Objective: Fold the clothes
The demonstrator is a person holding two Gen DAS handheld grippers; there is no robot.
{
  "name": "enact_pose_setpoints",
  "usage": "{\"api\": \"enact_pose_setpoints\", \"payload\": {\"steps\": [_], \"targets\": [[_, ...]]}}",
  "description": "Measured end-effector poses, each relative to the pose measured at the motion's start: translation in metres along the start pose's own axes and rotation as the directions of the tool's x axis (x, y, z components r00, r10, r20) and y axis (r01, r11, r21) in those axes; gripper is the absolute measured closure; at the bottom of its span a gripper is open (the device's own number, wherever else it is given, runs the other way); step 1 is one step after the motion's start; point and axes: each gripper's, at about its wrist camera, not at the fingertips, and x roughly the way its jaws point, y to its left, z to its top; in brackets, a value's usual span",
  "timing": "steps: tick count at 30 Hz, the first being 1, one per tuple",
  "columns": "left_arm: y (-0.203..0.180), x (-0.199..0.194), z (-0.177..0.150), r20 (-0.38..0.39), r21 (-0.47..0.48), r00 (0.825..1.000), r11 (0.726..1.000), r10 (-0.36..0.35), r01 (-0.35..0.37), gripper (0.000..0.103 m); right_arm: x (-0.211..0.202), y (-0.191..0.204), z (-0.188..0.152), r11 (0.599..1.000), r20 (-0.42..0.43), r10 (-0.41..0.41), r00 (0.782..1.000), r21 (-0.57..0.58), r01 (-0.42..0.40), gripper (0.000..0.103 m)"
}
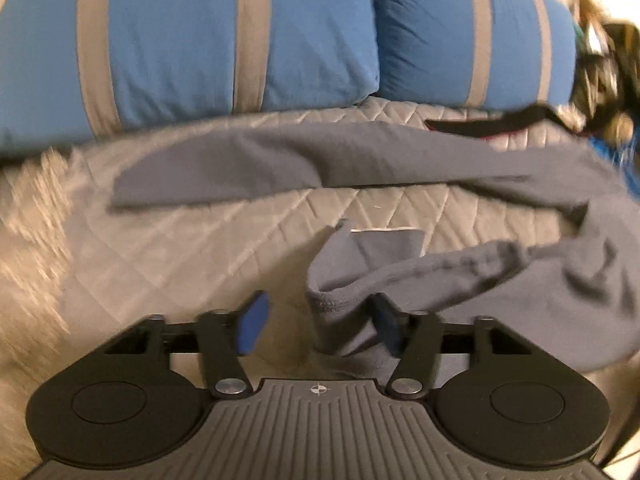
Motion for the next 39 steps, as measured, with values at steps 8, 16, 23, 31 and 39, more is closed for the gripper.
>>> {"api": "enact_pose_setpoints", "payload": {"steps": [8,16,23,31,39], "targets": [[-0.065,-0.019,-0.016,0.022,0.184,0.998,0.982,-0.054,0.049,0.084,0.006,-0.004,0.0,0.999,-0.014,0.01,1.0,0.038,-0.009,0.0],[-0.122,-0.018,-0.042,-0.055,0.448,0.997,0.892,-0.05,0.069,0.085,0.002,-0.024,-0.004,0.987,0.007,0.008,1.0,0.163,-0.009,0.0],[-0.148,-0.022,-0.059,-0.18,0.586,0.98,0.791,-0.084,0.176,0.084,0.001,-0.033,-0.007,0.976,0.022,0.024,0.999,0.218,-0.029,0.0],[-0.113,-0.026,0.007,-0.001,0.338,0.987,0.929,-0.159,0.15,0.053,0.001,-0.032,-0.009,0.977,0.032,0.037,0.999,0.209,-0.043,0.0],[-0.084,0.045,0.048,-0.046,0.156,0.994,0.982,-0.097,0.103,0.053,0.002,-0.033,-0.01,0.974,0.037,0.044,0.998,0.222,-0.051,0.0]]}}
